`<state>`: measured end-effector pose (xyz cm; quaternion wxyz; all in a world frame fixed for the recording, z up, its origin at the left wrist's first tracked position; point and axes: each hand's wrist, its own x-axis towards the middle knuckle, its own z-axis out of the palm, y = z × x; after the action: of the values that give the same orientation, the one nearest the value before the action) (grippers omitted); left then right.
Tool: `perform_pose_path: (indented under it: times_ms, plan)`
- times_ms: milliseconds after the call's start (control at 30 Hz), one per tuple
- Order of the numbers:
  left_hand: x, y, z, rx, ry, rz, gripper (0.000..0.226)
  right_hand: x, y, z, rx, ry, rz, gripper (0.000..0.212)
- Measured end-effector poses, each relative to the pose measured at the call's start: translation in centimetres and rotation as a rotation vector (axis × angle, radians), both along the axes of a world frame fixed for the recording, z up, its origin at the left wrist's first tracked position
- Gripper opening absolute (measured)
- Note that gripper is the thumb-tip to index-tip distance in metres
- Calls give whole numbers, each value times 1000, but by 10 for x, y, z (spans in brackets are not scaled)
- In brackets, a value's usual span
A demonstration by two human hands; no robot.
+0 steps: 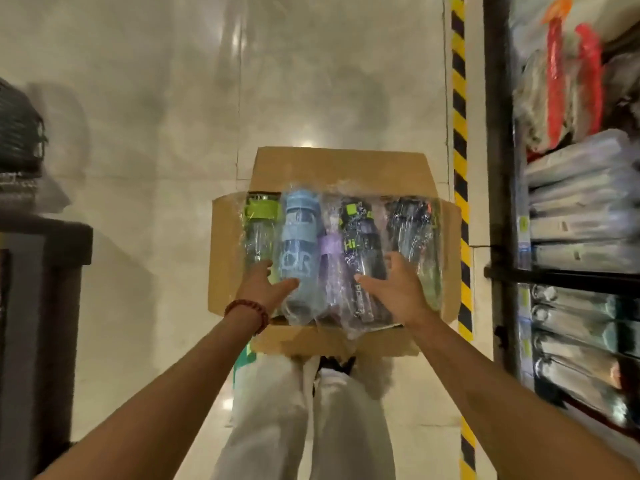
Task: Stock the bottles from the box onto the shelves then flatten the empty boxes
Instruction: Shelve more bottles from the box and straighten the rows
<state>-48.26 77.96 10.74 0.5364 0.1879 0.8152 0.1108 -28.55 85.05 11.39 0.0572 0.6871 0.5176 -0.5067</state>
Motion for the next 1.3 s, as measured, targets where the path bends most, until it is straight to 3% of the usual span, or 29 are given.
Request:
perform_pose_path:
  times_ms: [100,267,333,433,500,567,733,967,1133,1300]
  plan:
    - [2,11,-42,-54,47,-71,75,-12,5,-41,-22,-64,43,102]
    - [15,24,-78,-38,178,-104,72,-30,10,-81,-17,-270,117,124]
    - [21,28,-88,-71,235,-102,75,-32,8,-93,12,-307,91,121]
    - [26,30,-106,-111,230,-107,61,-26,7,-106,68,-285,6,110]
    - [31,32,-112,-161,225,-131,68,-21,6,-108,73,-246,-19,105]
    - [37,36,-112,-169,201,-17,85,-18,5,-107,68,-182,-41,103]
    - [36,36,-100,-73,-46,293,87,-13,2,-87,23,-37,-178,97]
    - [15,23,-4,148,-74,218,93,-2,-1,-1,70,147,-425,99]
    - [11,53,100,361,-180,107,89,11,7,104,257,308,-567,67]
    - [30,97,220,591,-229,-61,92,43,16,222,473,386,-661,52]
